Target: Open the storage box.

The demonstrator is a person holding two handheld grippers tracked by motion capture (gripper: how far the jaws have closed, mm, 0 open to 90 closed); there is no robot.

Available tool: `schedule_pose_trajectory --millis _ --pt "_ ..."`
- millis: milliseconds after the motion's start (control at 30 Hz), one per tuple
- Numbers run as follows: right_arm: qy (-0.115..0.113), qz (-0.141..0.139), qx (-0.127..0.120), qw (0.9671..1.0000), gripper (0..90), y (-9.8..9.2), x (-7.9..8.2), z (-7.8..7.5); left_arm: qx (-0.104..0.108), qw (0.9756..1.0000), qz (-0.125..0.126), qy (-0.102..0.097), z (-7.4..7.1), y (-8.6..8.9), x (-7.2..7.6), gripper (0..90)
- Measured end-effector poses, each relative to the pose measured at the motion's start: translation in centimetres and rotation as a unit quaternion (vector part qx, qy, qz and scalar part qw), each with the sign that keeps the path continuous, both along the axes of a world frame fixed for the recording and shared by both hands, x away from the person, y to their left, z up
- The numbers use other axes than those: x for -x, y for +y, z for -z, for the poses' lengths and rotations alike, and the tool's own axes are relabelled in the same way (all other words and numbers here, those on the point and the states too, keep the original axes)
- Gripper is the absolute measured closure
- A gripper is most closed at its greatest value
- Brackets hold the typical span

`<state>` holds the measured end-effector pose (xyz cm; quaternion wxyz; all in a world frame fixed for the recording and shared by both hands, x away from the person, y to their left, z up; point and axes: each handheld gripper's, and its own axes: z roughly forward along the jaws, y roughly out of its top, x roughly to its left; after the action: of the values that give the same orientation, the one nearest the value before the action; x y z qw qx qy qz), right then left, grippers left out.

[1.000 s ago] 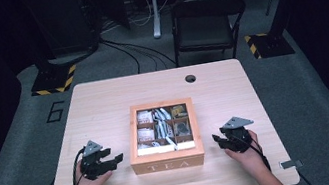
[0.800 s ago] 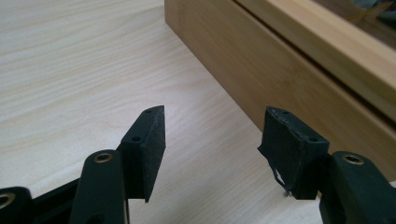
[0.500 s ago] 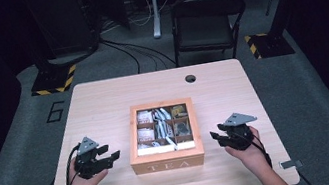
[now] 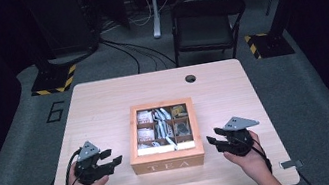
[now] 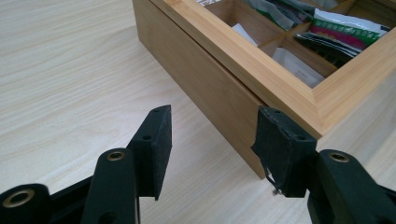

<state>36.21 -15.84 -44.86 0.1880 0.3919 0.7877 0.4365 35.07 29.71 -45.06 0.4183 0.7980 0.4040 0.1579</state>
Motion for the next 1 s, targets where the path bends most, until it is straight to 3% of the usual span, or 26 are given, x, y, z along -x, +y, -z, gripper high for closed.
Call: schedule_pose_trajectory --millis 133,267,733,1000 --pt "-0.003 -0.013 -0.031 0.9994 54.2 0.0 0.5 -0.5 0.003 1.0000 0.006 -0.002 0.0 -0.2 0.5 46.4" --pt "-0.009 -0.024 -0.039 0.9989 53.4 0.5 0.9 -0.9 0.003 0.9999 0.011 -0.001 -0.1 -0.2 0.7 46.4" --pt "0.000 -0.049 -0.016 0.9987 52.9 2.1 0.9 0.3 0.007 0.9989 0.046 0.006 0.3 -0.7 1.2 47.4" --pt "0.002 -0.056 -0.021 0.9982 54.8 2.1 0.9 0.5 0.007 0.9982 0.059 0.010 0.4 -1.0 1.7 50.0"
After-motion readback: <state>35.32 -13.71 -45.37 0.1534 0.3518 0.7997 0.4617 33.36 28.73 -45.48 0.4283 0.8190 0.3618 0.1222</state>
